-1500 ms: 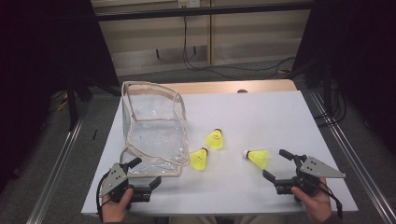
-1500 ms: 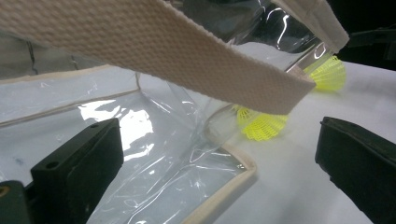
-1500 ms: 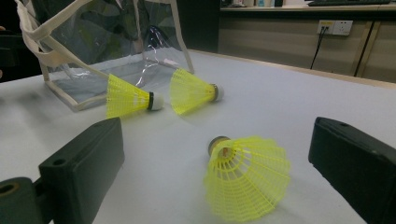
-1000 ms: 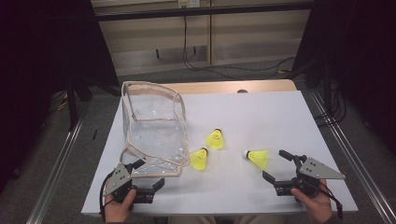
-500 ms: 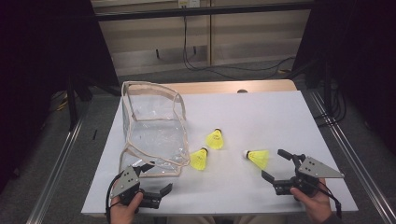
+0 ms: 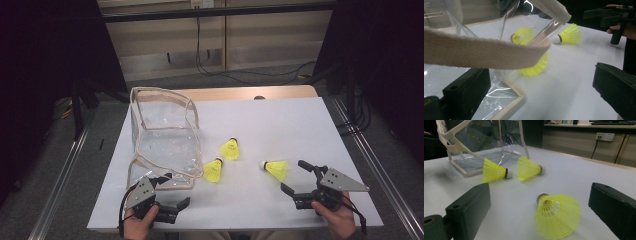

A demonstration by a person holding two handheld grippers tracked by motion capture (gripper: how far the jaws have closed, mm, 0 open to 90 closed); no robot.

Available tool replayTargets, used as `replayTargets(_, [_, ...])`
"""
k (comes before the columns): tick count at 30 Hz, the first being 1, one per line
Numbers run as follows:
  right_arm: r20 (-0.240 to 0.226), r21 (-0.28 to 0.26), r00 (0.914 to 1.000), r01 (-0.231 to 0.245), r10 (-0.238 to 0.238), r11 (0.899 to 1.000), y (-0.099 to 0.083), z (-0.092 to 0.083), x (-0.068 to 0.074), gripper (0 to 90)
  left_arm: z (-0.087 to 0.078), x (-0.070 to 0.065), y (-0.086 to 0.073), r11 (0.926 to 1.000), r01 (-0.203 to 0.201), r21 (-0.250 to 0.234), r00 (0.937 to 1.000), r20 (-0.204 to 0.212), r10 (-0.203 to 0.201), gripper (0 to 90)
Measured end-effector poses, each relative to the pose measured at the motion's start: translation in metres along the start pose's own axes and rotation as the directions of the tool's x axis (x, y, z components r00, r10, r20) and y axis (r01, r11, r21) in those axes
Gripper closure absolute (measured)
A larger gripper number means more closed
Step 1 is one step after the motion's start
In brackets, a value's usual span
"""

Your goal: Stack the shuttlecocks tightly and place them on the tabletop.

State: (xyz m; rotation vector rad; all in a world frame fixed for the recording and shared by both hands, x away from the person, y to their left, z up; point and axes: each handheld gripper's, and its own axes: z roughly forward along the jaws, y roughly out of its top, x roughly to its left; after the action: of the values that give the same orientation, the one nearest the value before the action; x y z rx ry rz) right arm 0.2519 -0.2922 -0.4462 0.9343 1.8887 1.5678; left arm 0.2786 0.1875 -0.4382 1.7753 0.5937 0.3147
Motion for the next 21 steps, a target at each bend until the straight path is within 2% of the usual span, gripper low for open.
replayTargets(9, [0.001,0.0,1.0,0.002,-0.002,1.0,0.0,0.0002,-0.0004,3.5,0.003,-0.0049,0.002,0.9997,-0.018,0.014,0.9998,0.013,0.018,1.5])
replayTargets(15, [-0.003,0.002,1.0,0.0,0.0,1.0,0.0001,0.0004,0.0001,3.6,0.0042,-0.0057,0.0026,0.9999,0.013,-0.006,0.9995,0.029,-0.012,1.2])
replayTargets(21, [-0.002,0.002,1.0,0.0,0.0,1.0,0.0002,0.0002,0.0,3.6,0.0064,-0.0062,0.003,0.9999,0.013,-0.003,0.9994,0.034,-0.013,0.8])
